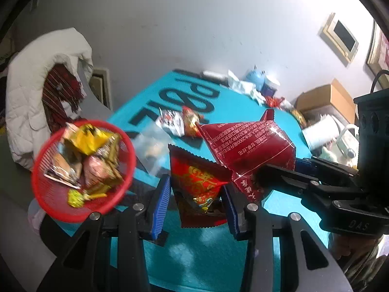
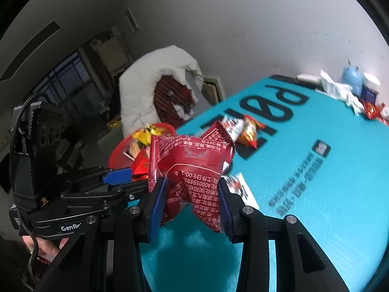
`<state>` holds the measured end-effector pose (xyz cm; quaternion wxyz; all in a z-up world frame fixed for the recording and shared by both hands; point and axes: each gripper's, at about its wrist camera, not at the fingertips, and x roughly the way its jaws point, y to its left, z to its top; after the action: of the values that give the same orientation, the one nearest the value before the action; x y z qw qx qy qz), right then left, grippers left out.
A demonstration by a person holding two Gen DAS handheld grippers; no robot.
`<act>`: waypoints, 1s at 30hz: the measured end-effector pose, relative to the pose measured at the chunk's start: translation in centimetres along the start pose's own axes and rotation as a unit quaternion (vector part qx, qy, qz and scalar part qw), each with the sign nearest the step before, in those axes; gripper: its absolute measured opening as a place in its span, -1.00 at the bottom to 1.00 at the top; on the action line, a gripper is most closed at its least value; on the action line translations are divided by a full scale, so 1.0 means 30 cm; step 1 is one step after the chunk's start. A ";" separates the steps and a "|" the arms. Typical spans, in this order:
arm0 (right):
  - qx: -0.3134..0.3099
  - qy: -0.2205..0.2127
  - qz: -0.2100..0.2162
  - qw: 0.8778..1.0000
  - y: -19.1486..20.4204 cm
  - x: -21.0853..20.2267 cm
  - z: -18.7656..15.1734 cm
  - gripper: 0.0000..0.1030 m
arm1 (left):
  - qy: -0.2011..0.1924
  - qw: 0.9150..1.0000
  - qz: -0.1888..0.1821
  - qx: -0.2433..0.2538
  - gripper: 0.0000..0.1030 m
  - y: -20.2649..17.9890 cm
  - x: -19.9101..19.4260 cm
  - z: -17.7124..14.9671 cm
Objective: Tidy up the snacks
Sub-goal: 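Lift both packets and carry them over the red basket, then open both tools to drop the packets into the red basket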
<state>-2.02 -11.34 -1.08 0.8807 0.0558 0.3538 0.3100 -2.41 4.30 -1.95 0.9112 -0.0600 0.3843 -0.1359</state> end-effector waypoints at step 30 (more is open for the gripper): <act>-0.080 0.001 0.041 0.996 0.199 0.295 0.208 -0.22 | -0.028 0.992 0.116 -0.045 -0.21 0.349 -0.055 0.065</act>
<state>3.99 -0.63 0.26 0.8683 -0.0004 0.3266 0.3732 0.01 14.79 -1.70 0.9276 -0.0597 0.3687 -0.0097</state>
